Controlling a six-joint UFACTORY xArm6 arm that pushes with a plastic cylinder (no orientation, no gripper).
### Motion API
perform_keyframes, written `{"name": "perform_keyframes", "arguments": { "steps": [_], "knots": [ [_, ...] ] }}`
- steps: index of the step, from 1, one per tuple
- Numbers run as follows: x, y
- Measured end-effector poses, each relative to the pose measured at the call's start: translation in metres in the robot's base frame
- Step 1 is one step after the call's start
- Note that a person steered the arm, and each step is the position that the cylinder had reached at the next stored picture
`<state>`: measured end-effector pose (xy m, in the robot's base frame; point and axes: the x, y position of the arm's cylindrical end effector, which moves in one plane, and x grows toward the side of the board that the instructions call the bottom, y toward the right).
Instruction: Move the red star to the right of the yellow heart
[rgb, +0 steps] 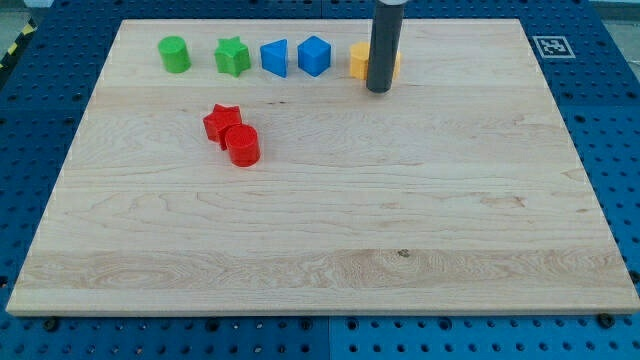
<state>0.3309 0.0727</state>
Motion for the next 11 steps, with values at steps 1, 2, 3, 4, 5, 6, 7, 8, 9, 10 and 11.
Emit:
{"name": "perform_keyframes", "arguments": {
  "steps": [1,2,3,4,5,6,7,8,9,10,11],
  "knots": [
    [-0.004,0.004],
    [-0.009,0.014],
    [-0.009,0.025],
    [-0.007,0.01],
    [-0.006,-0.032],
    [-0.006,-0.08],
    [0.0,-0.129],
    [0.02,-0.168],
    [0.041,-0.216],
    [0.051,-0.256],
    [0.057,-0.251]
  ]
}}
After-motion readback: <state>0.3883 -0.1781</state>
